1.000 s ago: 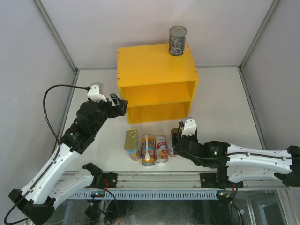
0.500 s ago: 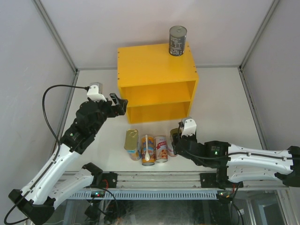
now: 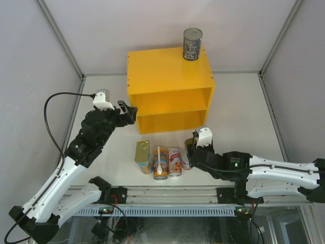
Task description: Place and organize the canned foods onto the counter
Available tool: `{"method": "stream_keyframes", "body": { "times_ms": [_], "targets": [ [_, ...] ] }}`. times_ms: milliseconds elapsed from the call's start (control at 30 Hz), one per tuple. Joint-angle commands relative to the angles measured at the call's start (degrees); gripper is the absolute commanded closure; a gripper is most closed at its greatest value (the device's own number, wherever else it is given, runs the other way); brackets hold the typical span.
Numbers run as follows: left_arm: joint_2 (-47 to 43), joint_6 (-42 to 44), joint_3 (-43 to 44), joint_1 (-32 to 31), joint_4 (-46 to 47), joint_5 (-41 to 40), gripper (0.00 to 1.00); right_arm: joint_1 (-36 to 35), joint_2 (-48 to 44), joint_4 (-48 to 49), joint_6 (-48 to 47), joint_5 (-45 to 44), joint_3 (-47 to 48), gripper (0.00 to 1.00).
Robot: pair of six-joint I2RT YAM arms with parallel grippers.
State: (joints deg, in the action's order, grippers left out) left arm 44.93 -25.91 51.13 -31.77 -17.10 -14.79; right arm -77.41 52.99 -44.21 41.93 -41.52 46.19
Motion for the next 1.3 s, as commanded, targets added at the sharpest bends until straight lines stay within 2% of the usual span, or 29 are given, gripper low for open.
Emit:
{"method": "stream_keyframes", "body": {
  "times_ms": [0, 467, 867, 1033, 1267],
  "targets": [
    [-1.13, 0.17, -0.1, -0.33, 2.69, -0.54, 0.14, -0.44, -1.51, 1.6, -1.7, -2.8, 4.37, 1.0],
    [-3.15, 0.5, -0.78, -0.31, 2.95, -0.81, 0.14, -1.52, -1.68, -1.08, -2.75, -4.46, 9.34, 1.0],
    [-3.34, 2.49, -0.05, -0.31, 2.38, -0.2, 0.14, -1.87, 1.32, -3.8, -11.41, -10.86, 26.35, 1.0],
    [-3.18, 3.04, 0.43, -0.27, 2.16, 0.73, 0.14, 2.87, 4.49, -1.62, -20.17, -10.4, 35.6, 1.0],
    [-2.69, 3.97, 1.11, -0.3, 1.74, 1.52, 0.13, 14.62, 8.29, 2.22, -30.0, -2.98, 44.62, 1.0]
  ]
}}
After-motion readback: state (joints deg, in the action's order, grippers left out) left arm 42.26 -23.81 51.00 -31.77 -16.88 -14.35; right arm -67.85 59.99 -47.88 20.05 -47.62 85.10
